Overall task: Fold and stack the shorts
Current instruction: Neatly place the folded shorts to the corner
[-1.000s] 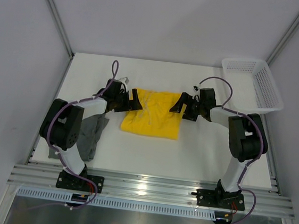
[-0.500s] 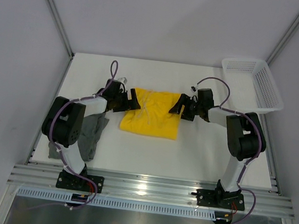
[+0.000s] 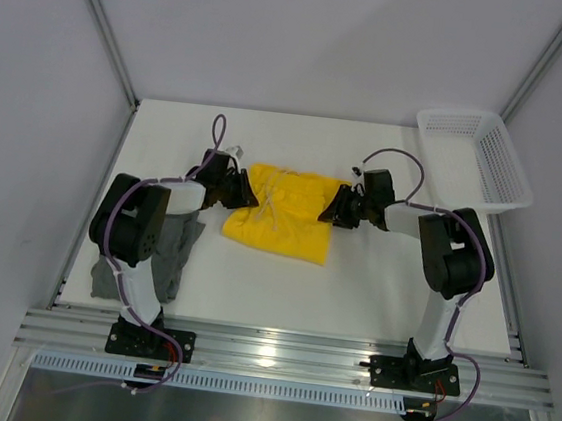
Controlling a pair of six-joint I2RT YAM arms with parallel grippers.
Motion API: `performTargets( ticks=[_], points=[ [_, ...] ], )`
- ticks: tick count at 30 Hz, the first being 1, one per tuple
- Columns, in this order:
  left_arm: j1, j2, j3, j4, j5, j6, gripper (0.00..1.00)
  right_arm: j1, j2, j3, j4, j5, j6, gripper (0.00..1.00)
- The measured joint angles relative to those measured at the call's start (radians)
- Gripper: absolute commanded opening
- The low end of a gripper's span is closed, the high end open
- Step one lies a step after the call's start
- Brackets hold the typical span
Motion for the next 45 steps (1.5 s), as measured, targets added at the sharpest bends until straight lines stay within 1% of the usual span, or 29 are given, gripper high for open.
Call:
performTargets(
  ticks=[1, 3, 4, 8, 12, 20, 27, 32, 36, 40, 45],
  points=[
    [0.000, 0.002, -0.003, 0.002, 0.002, -0.002, 0.13, 0.004, 0.002, 0.000, 0.000, 0.004, 0.003, 0.30],
    [0.000, 0.003, -0.007, 0.003, 0.002, -0.005, 0.01, 0.012, 0.004, 0.000, 0.001, 0.013, 0.010, 0.17],
    [0.000, 0.002, -0.010, 0.004, 0.002, -0.006, 0.00, 0.016, 0.004, 0.000, 0.003, 0.019, 0.015, 0.00],
    [-0.002, -0.014, -0.019, -0.006, -0.005, -0.003, 0.00, 0.036, 0.000, -0.005, 0.010, 0.050, 0.035, 0.00],
    [-0.016, -0.072, -0.033, -0.075, -0.048, -0.002, 0.00, 0.073, -0.043, -0.031, 0.006, 0.086, 0.049, 0.00],
    [-0.032, -0.222, -0.004, -0.297, -0.115, 0.015, 0.00, 0.235, -0.208, -0.028, -0.040, 0.161, 0.099, 0.00],
    [-0.019, -0.346, 0.066, -0.516, -0.188, 0.037, 0.00, 0.378, -0.244, 0.073, -0.089, 0.237, 0.143, 0.00],
    [0.064, -0.452, 0.161, -0.683, -0.222, 0.049, 0.00, 0.473, -0.243, 0.158, -0.120, 0.301, 0.170, 0.00],
    [0.162, -0.584, 0.172, -0.782, -0.235, 0.065, 0.00, 0.556, -0.219, 0.260, -0.127, 0.330, 0.174, 0.00],
    [0.317, -0.706, 0.198, -0.906, -0.240, 0.102, 0.00, 0.637, -0.155, 0.370, -0.118, 0.341, 0.174, 0.00],
    [0.525, -0.752, 0.224, -0.991, -0.221, 0.166, 0.00, 0.718, 0.003, 0.539, -0.091, 0.321, 0.174, 0.00]
  ],
)
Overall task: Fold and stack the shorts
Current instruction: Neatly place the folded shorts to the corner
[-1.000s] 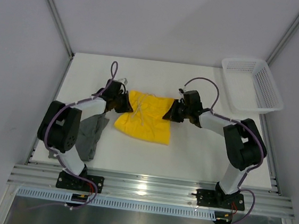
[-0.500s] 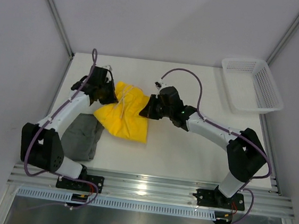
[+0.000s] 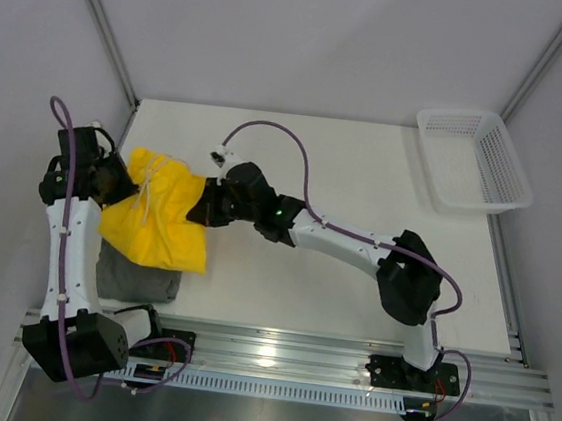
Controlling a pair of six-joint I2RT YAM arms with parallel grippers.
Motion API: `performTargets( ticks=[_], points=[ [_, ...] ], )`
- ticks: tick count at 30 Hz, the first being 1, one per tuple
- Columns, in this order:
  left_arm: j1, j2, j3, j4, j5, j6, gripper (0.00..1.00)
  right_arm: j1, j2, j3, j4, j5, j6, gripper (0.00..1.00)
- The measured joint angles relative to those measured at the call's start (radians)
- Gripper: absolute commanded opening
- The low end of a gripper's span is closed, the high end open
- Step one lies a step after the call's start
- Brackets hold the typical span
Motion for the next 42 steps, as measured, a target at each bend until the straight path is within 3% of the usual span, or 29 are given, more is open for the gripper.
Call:
performTargets(
  ticks=[4, 15, 16, 17, 18, 20, 21, 23, 24, 26, 34, 42],
  points=[
    [0.131, 0.000, -0.025, -0.022, 0.040, 0.048, 0.00, 0.035, 0.139, 0.116, 0.021, -0.031, 0.000, 0.00],
    [0.276, 0.002, -0.142, -0.027, -0.063, 0.049, 0.00, 0.108, 0.323, 0.226, 0.025, -0.061, -0.004, 0.00],
    [0.288, 0.006, -0.149, -0.027, -0.076, 0.047, 0.03, 0.113, 0.326, 0.226, 0.024, -0.060, -0.005, 0.00],
    [0.300, 0.010, -0.156, -0.025, -0.083, 0.045, 0.31, 0.117, 0.329, 0.226, 0.024, -0.060, -0.006, 0.00],
    [0.311, 0.011, -0.164, -0.024, -0.091, 0.045, 0.48, 0.122, 0.330, 0.225, 0.023, -0.060, -0.007, 0.00],
    [0.327, 0.011, -0.183, -0.013, -0.106, 0.035, 0.93, 0.128, 0.330, 0.219, 0.024, -0.058, -0.005, 0.00],
    [0.330, 0.012, -0.195, 0.000, -0.118, 0.031, 0.99, 0.131, 0.329, 0.208, 0.029, -0.057, 0.000, 0.02],
    [0.333, 0.021, -0.214, 0.011, -0.129, 0.012, 0.99, 0.136, 0.328, 0.165, 0.049, -0.056, 0.021, 0.17],
    [0.333, 0.026, -0.224, 0.016, -0.134, 0.006, 0.99, 0.138, 0.326, 0.129, 0.063, -0.051, 0.039, 0.40],
    [0.333, 0.031, -0.235, 0.018, -0.141, 0.004, 0.99, 0.138, 0.318, 0.057, 0.072, -0.039, 0.072, 0.61],
    [0.333, 0.008, -0.235, 0.050, -0.094, 0.005, 0.99, 0.121, 0.279, -0.040, 0.082, -0.010, 0.132, 0.91],
    [0.333, -0.003, -0.236, 0.114, 0.039, 0.005, 0.99, 0.081, 0.232, -0.016, 0.113, -0.004, 0.132, 0.93]
  ],
)
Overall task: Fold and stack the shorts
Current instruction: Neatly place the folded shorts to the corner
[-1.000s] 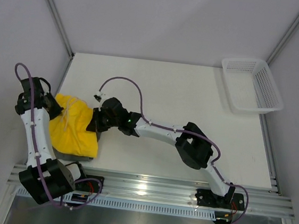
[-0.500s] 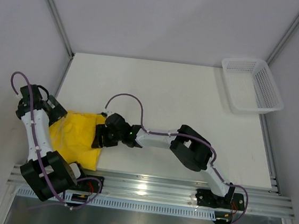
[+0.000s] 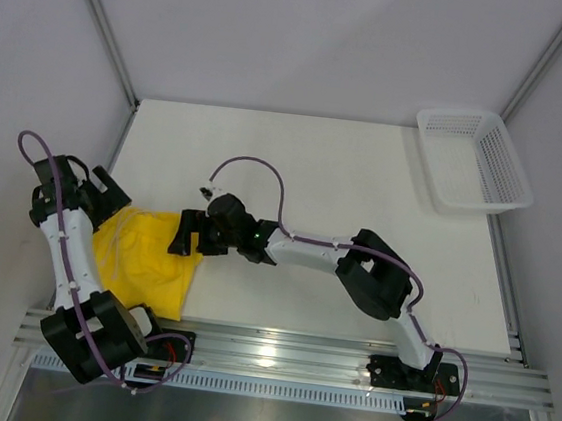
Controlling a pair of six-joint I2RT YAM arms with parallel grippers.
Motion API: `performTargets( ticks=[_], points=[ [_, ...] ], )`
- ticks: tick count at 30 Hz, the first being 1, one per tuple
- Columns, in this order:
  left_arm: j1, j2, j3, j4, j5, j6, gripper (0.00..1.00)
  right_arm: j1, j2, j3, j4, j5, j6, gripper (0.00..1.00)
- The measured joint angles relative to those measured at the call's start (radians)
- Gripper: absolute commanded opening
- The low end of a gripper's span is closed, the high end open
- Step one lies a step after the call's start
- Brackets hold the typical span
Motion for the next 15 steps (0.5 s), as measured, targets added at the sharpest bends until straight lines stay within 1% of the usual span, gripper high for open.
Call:
performTargets(
  ticks=[6, 10, 12, 13, 15],
  points=[
    [0.000, -0.019, 0.011, 0.011, 0.055, 0.001, 0.99, -0.040, 0.005, 0.078, -0.027, 0.000, 0.000, 0.92],
    [-0.007, -0.021, 0.027, 0.015, 0.099, 0.001, 0.99, -0.064, 0.005, 0.086, -0.050, 0.019, -0.001, 0.92],
    [-0.038, -0.021, 0.030, 0.018, 0.112, 0.000, 0.99, -0.080, -0.002, 0.065, -0.059, 0.036, -0.006, 0.93],
    [-0.065, -0.022, 0.030, 0.021, 0.117, -0.002, 0.99, -0.087, -0.016, 0.034, -0.061, 0.048, -0.010, 0.98],
    [-0.132, -0.027, 0.030, 0.034, 0.130, -0.014, 0.99, -0.105, -0.071, -0.052, -0.073, 0.078, -0.023, 1.00]
  ],
)
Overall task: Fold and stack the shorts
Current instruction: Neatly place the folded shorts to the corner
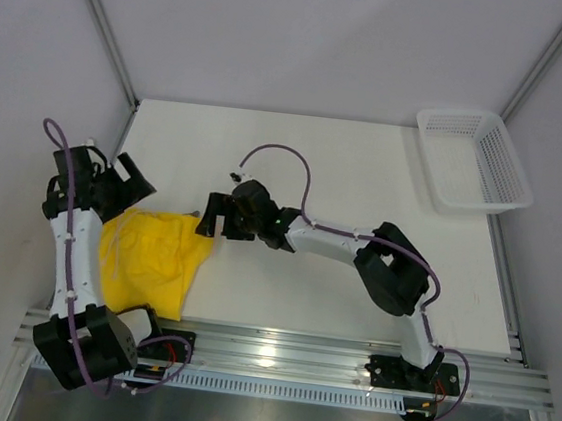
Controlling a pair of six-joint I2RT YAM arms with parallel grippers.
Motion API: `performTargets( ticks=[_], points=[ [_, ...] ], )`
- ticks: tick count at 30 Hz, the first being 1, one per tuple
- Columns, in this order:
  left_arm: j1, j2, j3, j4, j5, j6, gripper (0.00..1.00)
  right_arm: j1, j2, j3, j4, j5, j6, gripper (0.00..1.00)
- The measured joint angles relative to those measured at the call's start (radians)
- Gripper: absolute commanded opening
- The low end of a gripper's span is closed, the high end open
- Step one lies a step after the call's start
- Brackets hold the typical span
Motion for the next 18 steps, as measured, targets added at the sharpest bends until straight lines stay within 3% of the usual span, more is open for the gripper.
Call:
performTargets(
  ticks=[7, 13, 18],
  points=[
    [-0.358, -0.114, -0.051, 0.137, -0.048, -0.123, 0.99, -0.115, -0.311, -0.204, -0.108, 0.189, -0.122, 1.00],
    [-0.715, -0.256, -0.157, 0.257, -0.257, -0.201, 0.99, -0.155, -0.736, -0.430, -0.111, 0.382, -0.249, 1.00],
    [-0.896, -0.289, -0.232, 0.322, -0.424, -0.203, 0.99, -0.168, -1.085, -0.653, -0.107, 0.494, -0.355, 1.00]
  ],
)
